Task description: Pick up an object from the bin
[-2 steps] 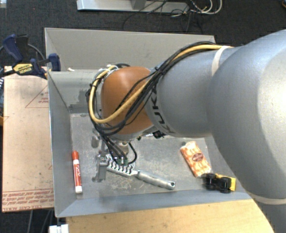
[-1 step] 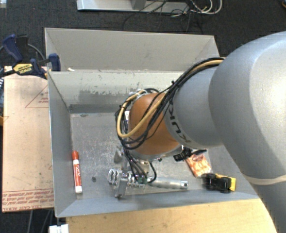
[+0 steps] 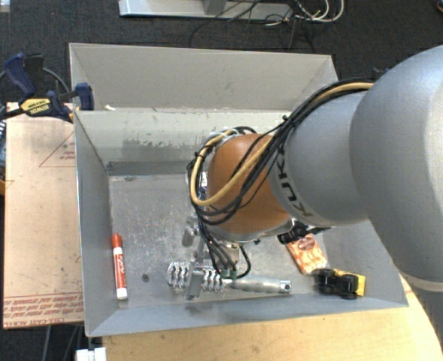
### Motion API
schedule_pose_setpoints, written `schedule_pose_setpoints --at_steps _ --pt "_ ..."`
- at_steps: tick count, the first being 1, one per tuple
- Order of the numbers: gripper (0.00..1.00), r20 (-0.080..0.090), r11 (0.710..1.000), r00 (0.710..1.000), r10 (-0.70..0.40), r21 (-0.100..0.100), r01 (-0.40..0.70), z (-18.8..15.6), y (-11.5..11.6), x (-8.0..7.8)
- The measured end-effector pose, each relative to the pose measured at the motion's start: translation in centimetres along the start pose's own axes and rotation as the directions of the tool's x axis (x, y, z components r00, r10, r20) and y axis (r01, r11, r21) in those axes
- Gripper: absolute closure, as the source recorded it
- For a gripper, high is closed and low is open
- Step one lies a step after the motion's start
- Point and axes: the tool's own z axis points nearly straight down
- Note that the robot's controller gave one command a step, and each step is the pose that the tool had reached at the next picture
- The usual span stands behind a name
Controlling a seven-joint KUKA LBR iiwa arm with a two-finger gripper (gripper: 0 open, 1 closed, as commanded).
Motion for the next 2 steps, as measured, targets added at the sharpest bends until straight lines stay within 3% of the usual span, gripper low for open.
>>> schedule_pose_setpoints --at_steps 1,2 --pt "0.00 -0.011 1.000 1.000 -0.001 0.005 0.001 3.7 0.4 -0.5" --pt "0.00 0.007 0.997 0.997 0.075 -0.004 -0.075 3.4 -0.6 0.7"
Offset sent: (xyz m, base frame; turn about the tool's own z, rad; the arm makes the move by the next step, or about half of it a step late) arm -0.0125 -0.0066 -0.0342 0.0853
